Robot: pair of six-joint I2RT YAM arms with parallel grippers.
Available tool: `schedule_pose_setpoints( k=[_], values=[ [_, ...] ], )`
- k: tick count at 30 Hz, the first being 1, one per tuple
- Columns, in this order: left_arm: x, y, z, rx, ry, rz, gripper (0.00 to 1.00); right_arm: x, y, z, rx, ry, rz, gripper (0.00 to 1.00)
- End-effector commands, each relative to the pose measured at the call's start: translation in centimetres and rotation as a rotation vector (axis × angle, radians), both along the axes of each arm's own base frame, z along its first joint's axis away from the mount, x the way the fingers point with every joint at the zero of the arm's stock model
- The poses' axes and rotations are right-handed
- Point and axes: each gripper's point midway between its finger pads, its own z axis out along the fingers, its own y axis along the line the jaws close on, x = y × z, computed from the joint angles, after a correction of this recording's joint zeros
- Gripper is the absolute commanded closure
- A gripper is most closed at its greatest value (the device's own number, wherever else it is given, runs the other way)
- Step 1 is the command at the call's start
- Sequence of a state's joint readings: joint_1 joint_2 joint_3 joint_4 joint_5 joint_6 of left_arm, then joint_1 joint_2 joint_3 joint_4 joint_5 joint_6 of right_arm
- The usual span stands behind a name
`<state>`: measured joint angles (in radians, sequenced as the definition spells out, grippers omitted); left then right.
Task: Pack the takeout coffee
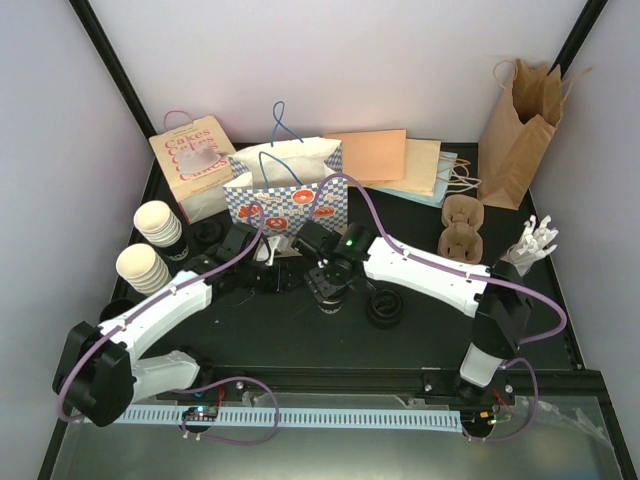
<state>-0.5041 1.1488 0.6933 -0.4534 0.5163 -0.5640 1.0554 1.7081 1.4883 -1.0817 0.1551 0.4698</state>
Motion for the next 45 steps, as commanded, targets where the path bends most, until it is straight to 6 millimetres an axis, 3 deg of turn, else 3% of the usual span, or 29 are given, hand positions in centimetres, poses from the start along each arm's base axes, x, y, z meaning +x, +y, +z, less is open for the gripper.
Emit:
schedule_pose_setpoints(
  k=[1, 22, 34, 45],
  values=[
    [0.3, -0.4, 0.3, -0.027, -0.011, -0.011, 0.64, 0.1, 0.4, -0.5, -0.010, -0.005, 0.003, 0.23],
    [0.3, -0.3, -0.4, -0.009, -0.001, -0.016, 0.66, -0.4, 1.1, -2.5, 0.002, 0.033, 0.022, 0.23],
    [0.3, 0.4, 0.4, 0.001, -0.048, 0.007, 0.67, -1.2, 0.6, -4.5, -0.026, 0.080, 0.032, 0.23],
    [0.1, -1.5, 1.6, -0.135, -0.048, -0.040, 0.64, -2.7, -0.7, -5.9, -0.057, 0.141, 0.063, 0.24]
  ],
)
